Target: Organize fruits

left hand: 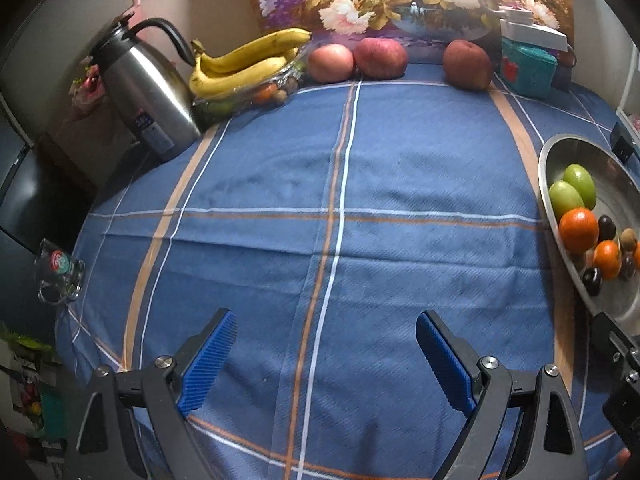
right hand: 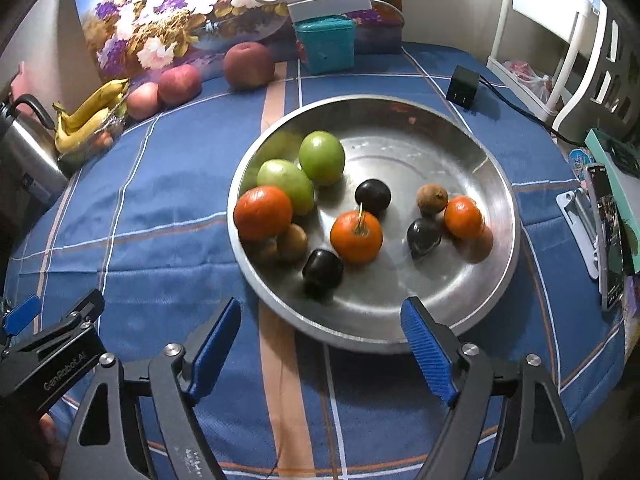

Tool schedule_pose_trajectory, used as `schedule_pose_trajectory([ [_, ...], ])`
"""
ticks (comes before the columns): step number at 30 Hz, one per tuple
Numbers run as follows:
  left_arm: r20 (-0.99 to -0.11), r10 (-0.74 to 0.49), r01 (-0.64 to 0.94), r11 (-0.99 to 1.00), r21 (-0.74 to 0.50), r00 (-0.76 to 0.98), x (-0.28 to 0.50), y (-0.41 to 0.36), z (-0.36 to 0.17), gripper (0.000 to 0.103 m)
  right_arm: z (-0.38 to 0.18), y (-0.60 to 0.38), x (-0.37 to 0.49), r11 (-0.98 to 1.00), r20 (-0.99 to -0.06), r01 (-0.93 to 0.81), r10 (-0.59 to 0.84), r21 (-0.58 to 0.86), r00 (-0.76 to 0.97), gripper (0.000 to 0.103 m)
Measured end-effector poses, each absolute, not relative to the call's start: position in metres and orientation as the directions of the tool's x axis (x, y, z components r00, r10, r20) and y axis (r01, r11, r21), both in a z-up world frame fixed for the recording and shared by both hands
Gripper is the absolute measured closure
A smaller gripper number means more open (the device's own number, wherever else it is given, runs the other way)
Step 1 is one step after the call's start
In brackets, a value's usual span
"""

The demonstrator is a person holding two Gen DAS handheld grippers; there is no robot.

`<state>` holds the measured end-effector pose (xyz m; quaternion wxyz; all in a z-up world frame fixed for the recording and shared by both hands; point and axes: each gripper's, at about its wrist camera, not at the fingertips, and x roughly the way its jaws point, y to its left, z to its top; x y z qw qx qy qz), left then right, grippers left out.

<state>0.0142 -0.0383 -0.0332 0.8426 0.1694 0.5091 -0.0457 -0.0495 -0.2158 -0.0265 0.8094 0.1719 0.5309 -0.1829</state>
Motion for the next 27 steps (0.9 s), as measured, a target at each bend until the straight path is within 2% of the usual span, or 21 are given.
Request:
schedule_pose_trajectory([
  [1, -0.874, 0.095, 0.247, 0.940, 0.237, 0.477, 0.014, -0.036, -0.034, 0.010, -0.027, -0.215, -0.051, 0.874, -0.923, 0.478, -0.111, 0.086, 0.369, 0.011],
  [27, -0.887, 0.055, 0.255, 0.948, 0.190, 0.459, 0.005, -0.025, -0.030, 0.010, -0.028, -0.199, -0.058, 0.892, -0.924, 0.447, -0.113, 0.067, 0.365, 0.011],
])
